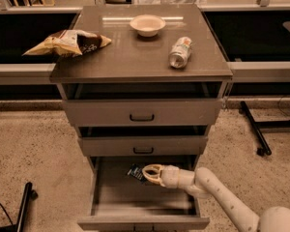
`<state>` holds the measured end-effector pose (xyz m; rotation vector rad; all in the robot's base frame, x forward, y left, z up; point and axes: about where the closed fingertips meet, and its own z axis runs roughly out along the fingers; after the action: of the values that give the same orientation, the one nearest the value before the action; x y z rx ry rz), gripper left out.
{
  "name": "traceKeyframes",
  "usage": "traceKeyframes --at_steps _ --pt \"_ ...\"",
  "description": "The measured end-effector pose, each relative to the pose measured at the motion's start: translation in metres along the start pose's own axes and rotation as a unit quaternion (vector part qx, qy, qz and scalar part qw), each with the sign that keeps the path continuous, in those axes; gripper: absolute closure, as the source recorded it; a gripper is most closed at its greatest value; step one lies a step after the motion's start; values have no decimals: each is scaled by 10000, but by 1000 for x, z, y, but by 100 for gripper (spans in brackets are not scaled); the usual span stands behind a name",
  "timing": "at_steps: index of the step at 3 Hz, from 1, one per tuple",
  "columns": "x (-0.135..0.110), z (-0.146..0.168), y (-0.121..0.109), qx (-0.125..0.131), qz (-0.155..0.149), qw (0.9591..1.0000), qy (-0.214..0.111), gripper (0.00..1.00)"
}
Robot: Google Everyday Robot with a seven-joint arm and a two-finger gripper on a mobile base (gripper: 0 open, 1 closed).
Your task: Pick rxbar blueberry from bottom drawer and place on counter
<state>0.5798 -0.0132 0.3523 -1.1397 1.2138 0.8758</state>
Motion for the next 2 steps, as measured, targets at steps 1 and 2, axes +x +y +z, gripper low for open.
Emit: traceKeyframes --at_steps 1,2 --pt "-78 -10 -10 22 -740 9958 -535 100" --pt "-123 -14 -10 -57 -1125 9905 -792 100"
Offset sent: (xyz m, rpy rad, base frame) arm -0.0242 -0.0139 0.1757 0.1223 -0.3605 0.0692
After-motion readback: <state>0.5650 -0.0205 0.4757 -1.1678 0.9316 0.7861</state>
